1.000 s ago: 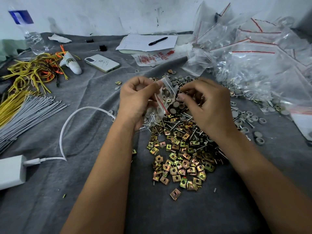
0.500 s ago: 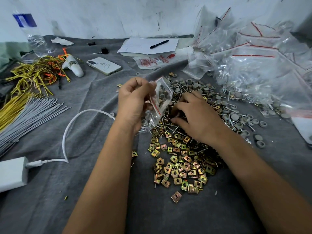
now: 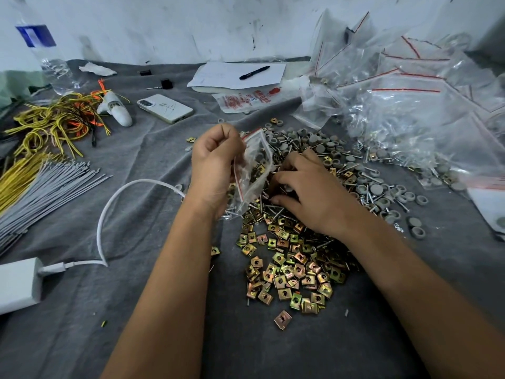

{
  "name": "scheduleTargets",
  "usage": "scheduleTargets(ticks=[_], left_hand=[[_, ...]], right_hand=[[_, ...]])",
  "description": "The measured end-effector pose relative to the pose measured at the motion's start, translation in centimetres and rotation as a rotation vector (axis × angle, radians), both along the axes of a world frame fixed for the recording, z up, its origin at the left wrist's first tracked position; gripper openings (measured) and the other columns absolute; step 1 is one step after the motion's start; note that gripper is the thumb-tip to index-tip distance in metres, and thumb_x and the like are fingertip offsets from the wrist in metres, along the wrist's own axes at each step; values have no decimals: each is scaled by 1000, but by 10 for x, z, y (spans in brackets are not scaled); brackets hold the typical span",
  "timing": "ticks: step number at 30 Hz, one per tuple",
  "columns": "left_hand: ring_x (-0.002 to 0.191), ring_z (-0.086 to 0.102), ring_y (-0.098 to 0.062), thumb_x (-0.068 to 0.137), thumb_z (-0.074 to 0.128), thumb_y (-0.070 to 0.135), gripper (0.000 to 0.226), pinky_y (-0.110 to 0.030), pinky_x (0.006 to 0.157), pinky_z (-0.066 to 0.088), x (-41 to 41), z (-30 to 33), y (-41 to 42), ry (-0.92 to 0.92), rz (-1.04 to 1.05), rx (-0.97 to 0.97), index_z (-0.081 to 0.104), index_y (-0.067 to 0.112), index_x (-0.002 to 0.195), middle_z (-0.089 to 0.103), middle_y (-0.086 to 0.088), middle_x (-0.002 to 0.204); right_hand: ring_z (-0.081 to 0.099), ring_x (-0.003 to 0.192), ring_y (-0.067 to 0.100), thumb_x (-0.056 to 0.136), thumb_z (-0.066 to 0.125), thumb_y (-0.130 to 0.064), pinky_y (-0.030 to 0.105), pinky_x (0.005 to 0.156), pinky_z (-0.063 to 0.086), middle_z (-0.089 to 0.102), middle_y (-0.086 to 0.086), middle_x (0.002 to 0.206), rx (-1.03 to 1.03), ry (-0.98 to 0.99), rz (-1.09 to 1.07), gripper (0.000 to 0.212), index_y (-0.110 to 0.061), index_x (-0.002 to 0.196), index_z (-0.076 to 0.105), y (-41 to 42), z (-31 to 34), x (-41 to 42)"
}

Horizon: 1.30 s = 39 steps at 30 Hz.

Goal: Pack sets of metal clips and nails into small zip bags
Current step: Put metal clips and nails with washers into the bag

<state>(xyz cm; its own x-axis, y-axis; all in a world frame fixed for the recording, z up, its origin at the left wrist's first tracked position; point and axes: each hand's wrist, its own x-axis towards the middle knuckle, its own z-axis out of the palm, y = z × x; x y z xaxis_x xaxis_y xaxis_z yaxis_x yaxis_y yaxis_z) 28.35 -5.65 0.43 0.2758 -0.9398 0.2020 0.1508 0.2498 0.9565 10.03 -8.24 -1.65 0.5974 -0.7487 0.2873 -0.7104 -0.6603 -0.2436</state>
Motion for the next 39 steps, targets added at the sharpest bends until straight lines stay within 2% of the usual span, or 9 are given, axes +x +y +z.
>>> scheduleTargets(ticks=[6,9,12,17,20,24,28,31,39], left_hand=[[67,43,-28,81,56,4,23,-38,57,31,1,1,-2,75,83,25,54,21,66,47,-9,68],[71,44,-33,88,56,0,30,-36,57,36,0,-2,-1,-27,73,19,55,20,67,49,-10,68],[64,51,-28,92,59,-1,25,-32,54,42,-5,-5,0,-175,24,4,57,15,74,53,-12,69],[52,51,-18,90,60,-8,13,-26,50,43,-15,-5,-2,-329,-34,-44,57,1,82,55,-10,63],[54,48,-21,91,60,-6,11,-29,50,39,-14,-6,-2,-283,0,-37,58,2,83,53,-15,65],[54,42,-20,91,60,-3,21,-27,50,35,-10,-7,-5,-182,129,-38,57,11,75,51,-16,68],[50,42,-15,88,58,-3,28,-23,45,36,-6,-6,-7,-34,248,-47,52,15,68,49,-7,61],[45,43,-11,89,57,-6,33,-23,43,34,-3,-7,-10,54,269,-19,51,17,66,49,4,54],[46,42,-12,90,56,-7,32,-23,44,33,-4,-6,-10,87,250,-13,51,15,67,48,2,55]], right_hand=[[59,98,12,91,74,-23,36,91,51,71,-2,102,17,-308,13,17,-16,107,78,3,2,-7],[70,91,10,92,74,-16,28,85,58,75,1,101,-12,-604,-26,17,-10,107,77,7,8,-9],[70,89,8,91,75,-13,16,81,56,75,2,100,-149,-717,-11,18,-5,107,76,9,12,-8],[69,87,13,88,79,-11,20,81,55,76,6,97,-239,-602,63,22,-6,109,77,10,13,-6],[70,89,11,87,80,-9,19,82,57,76,4,101,-191,-627,39,29,-6,116,75,10,12,-5],[69,90,9,92,75,-12,19,82,56,74,2,99,-194,-676,-50,16,-7,107,75,9,12,-8],[49,110,17,91,74,-27,30,89,41,62,1,110,-65,-192,-102,26,-18,115,75,1,4,-6],[39,120,20,93,72,-33,37,98,44,54,-2,118,-14,9,-110,32,-26,124,72,0,1,-2],[36,117,15,88,76,-36,36,107,30,53,-7,112,129,-52,-36,12,-29,94,69,-2,2,-10]])
